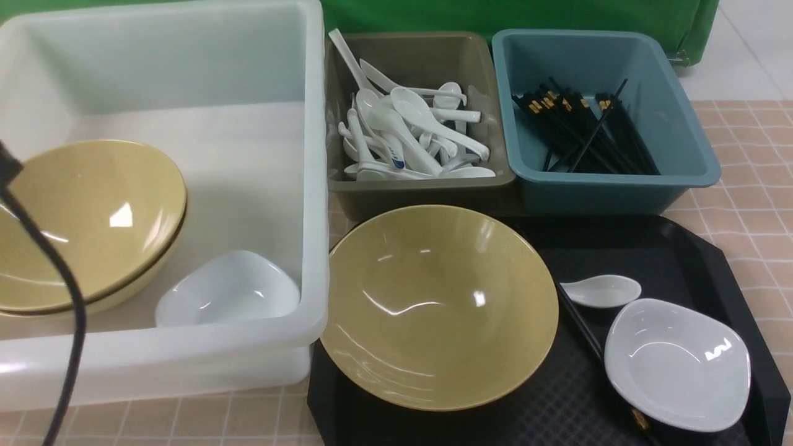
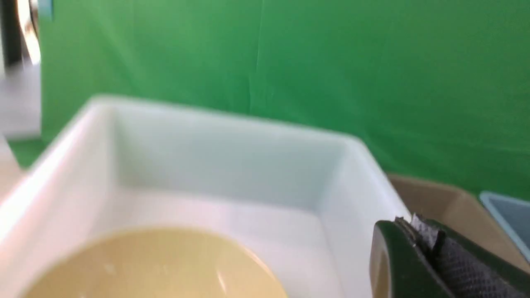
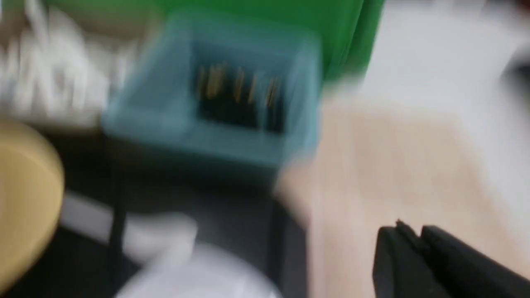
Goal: On brown table put chopsticks spoon bowls plates into blue grey white boxes.
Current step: 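Grasp the large bowl on the tray by its rim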
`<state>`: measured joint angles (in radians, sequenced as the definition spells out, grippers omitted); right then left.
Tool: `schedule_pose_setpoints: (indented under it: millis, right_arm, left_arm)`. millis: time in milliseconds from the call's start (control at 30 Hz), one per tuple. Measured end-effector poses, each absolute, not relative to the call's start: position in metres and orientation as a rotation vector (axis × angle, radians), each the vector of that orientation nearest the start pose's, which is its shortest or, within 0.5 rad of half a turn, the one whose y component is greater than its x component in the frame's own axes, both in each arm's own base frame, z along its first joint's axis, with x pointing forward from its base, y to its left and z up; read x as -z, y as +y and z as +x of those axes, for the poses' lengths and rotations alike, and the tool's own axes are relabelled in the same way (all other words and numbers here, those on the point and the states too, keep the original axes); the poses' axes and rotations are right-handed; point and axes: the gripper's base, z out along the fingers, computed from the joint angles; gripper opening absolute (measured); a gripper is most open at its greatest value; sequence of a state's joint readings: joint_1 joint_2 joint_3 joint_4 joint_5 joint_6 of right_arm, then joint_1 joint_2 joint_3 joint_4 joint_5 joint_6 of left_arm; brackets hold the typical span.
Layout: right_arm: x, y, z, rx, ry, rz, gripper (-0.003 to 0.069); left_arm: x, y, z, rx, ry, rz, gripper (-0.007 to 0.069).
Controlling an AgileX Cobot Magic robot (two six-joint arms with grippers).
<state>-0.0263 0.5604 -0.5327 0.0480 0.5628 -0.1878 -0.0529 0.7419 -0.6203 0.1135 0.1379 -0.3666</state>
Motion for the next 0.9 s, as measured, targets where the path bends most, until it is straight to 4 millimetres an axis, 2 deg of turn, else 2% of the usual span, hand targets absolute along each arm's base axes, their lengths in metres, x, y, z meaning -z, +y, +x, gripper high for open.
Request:
schedule_pose_setpoints:
  millis: [100,167,200,233,267,300,367,400,467,533,600,633,700,800,900]
  right_arm:
    - [-0.275,0.008,0.116,-0.016,2.257,-0.26,0.0078]
    - [-0.265,0.016,0.117,-0.11,2.281,-0.337,0.0048]
    - [-0.265,0.017,0.117,-0.119,2.279,-0.346,0.0048]
    - [-0.26,0.024,0.118,-0.178,2.247,-0.431,0.0036]
    - [-0.259,0.025,0.118,-0.198,2.241,-0.428,0.0036]
    - [-0.257,0.028,0.119,-0.22,2.207,-0.471,0.0036]
    - [-0.251,0.031,0.12,-0.258,2.169,-0.45,0.0036]
    - [-0.251,0.031,0.12,-0.255,2.168,-0.453,0.0036]
    - [-0.25,0.031,0.122,-0.274,2.141,-0.42,0.0036]
    - [-0.25,0.031,0.123,-0.276,2.135,-0.405,0.0036]
    - [-0.25,0.031,0.123,-0.275,2.132,-0.401,0.0036]
    - [-0.25,0.031,0.123,-0.272,2.127,-0.394,0.0036]
    - [-0.251,0.031,0.123,-0.273,2.125,-0.39,0.0036]
    - [-0.251,0.031,0.124,-0.275,2.122,-0.384,0.0036]
    - [-0.251,0.031,0.124,-0.278,2.122,-0.382,0.0036]
  left_arm:
    - [-0.34,-0.026,0.181,0.237,1.918,-0.091,0.0005]
    - [-0.347,-0.048,0.192,0.255,2.026,0.05,0.0005]
    - [-0.348,-0.051,0.193,0.258,2.036,0.065,0.0005]
    - [-0.353,-0.073,0.202,0.287,2.107,0.19,0.0005]
    - [-0.354,-0.076,0.203,0.291,2.115,0.206,0.0005]
    - [-0.359,-0.097,0.211,0.321,2.162,0.315,0.0005]
    - [-0.363,-0.128,0.224,0.353,2.212,0.472,0.0005]
    - [-0.36,-0.135,0.225,0.357,2.231,0.507,0.0005]
    - [-0.36,-0.17,0.241,0.376,2.271,0.659,0.0005]
    - [-0.35,-0.197,0.258,0.367,2.325,0.756,0.0005]
    - [-0.342,-0.208,0.265,0.358,2.365,0.795,0.0005]
    - [-0.325,-0.224,0.28,0.338,2.436,0.839,0.0005]
    - [-0.313,-0.231,0.287,0.332,2.479,0.854,0.0005]
    - [-0.264,-0.253,0.311,0.314,2.61,0.91,0.0005]
    - [-0.227,-0.266,0.321,0.332,2.709,0.925,0.0005]
